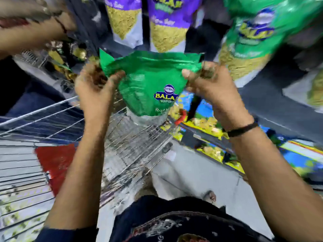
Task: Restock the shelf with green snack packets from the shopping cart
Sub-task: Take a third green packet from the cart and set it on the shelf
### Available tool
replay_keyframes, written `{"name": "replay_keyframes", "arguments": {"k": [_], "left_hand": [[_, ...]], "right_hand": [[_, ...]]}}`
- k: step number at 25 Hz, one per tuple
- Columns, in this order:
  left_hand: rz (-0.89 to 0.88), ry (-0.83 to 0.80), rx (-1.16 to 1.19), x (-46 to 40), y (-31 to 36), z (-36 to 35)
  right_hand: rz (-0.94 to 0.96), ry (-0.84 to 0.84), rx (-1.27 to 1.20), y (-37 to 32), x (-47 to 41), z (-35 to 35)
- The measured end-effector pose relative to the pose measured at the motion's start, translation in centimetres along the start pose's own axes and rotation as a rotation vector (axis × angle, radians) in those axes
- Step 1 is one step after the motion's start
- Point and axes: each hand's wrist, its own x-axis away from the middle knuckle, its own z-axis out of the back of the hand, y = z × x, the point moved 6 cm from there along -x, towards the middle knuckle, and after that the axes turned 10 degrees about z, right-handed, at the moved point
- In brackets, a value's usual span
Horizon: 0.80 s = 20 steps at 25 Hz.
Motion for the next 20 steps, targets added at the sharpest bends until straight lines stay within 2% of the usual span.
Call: {"name": "replay_keyframes", "arguments": {"k": [4,8,11,14,20], "left_hand": [[-0.145,-0.154,0.124,7.1,7.6,-10.6],[-0.173,-0.323,0.162,13.1,11.1,-21.3],[-0.214,-0.456,0.128,17.9,13.8,-30.7],[-0.273,-0.528,0.100,21.7,15.7,-38.8],[-0.301,-0.620,-0.106,25.6,16.7,-51.0]], "right_hand": [[0.161,0.146,-0.003,-5.7,4.7,13.6],[0.224,0.330,0.066,-8.3,9.5,25.6],[0.258,0.505,0.131,-9.6,13.5,35.1],[0.265,0.688,0.093,-9.7,16.2,43.0],[0.217,0.911,0.139,-7.9,17.2,54.1]]}}
